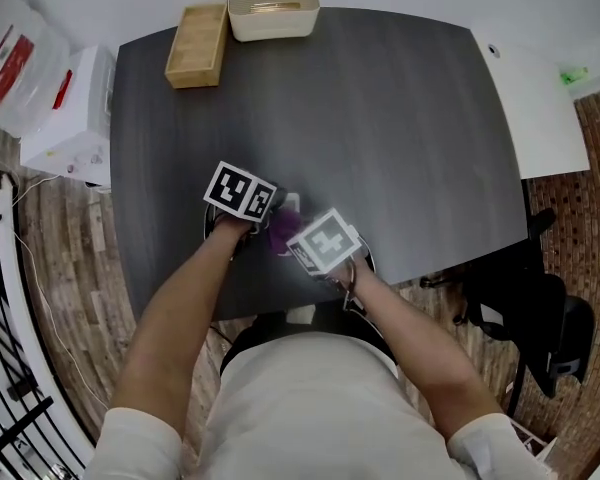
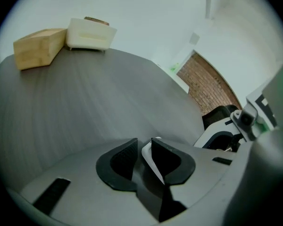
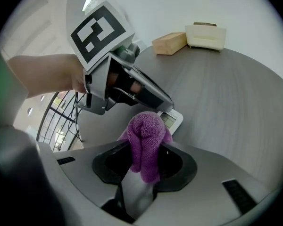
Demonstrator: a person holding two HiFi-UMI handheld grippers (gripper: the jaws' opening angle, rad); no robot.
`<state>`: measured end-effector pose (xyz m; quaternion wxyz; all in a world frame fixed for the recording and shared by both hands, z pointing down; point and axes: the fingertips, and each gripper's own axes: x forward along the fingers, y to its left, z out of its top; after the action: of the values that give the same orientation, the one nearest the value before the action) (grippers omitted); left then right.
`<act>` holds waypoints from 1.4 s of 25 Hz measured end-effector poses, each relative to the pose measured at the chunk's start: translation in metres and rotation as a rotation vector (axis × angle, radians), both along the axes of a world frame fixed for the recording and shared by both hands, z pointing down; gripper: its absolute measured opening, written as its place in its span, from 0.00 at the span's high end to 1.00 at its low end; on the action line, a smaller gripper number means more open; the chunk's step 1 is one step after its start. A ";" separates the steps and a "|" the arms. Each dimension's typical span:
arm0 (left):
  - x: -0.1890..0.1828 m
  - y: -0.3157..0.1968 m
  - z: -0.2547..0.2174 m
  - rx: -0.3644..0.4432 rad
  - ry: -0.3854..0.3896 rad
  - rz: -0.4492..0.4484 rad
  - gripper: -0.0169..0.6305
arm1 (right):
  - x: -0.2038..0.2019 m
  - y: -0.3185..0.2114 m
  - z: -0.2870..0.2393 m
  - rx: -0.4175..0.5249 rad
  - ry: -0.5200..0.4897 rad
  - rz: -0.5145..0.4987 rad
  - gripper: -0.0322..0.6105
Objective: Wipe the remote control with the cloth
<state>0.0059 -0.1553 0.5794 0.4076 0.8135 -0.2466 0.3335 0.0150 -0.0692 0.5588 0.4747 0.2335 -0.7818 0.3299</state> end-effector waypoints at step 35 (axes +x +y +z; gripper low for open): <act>0.000 0.004 0.000 0.015 -0.061 0.022 0.83 | 0.137 -0.008 -0.006 0.109 0.169 0.265 0.74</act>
<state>0.0059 -0.1512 0.5797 0.3902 0.8086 -0.2526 0.3608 0.1519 -0.0776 0.5528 0.4777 0.3870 -0.7182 0.3260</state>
